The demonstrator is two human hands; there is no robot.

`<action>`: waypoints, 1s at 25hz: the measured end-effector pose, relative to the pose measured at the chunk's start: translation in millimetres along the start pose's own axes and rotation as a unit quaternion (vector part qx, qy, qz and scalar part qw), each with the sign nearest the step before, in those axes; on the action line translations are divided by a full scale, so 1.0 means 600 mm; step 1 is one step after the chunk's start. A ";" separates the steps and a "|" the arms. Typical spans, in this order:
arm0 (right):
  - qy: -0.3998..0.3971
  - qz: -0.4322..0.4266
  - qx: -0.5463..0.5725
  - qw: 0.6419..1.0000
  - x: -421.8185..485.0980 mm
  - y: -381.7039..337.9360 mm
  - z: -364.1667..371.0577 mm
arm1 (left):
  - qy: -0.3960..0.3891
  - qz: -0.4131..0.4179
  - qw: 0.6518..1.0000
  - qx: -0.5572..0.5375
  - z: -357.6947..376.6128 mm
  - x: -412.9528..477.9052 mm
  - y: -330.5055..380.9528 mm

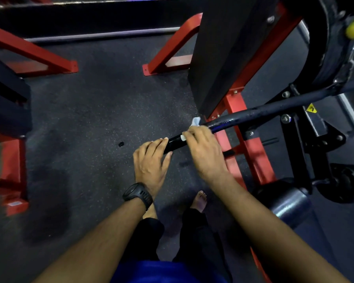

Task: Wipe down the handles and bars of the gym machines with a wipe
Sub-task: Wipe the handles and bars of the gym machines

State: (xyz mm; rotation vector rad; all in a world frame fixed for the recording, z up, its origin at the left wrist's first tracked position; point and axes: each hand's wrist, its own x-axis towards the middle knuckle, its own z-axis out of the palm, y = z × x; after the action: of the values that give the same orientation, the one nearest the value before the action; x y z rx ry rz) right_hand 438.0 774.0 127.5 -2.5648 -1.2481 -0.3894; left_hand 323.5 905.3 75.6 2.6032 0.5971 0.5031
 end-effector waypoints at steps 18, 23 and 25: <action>-0.229 0.126 -0.081 0.962 0.091 0.086 -0.061 | -0.013 0.012 1.000 -0.024 0.008 -0.008 0.020; -0.210 0.002 -0.047 0.977 0.060 0.066 -0.051 | -0.012 0.020 0.999 -0.026 0.013 -0.011 0.027; -0.192 0.109 -0.038 0.974 0.070 0.071 -0.056 | -0.012 0.020 0.999 -0.027 0.013 -0.012 0.028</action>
State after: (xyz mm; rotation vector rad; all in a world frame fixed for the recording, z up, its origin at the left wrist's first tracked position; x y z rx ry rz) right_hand 492.5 767.4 168.3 -2.9001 -1.0580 0.1154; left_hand 326.3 885.9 74.8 2.5710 0.5186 0.4933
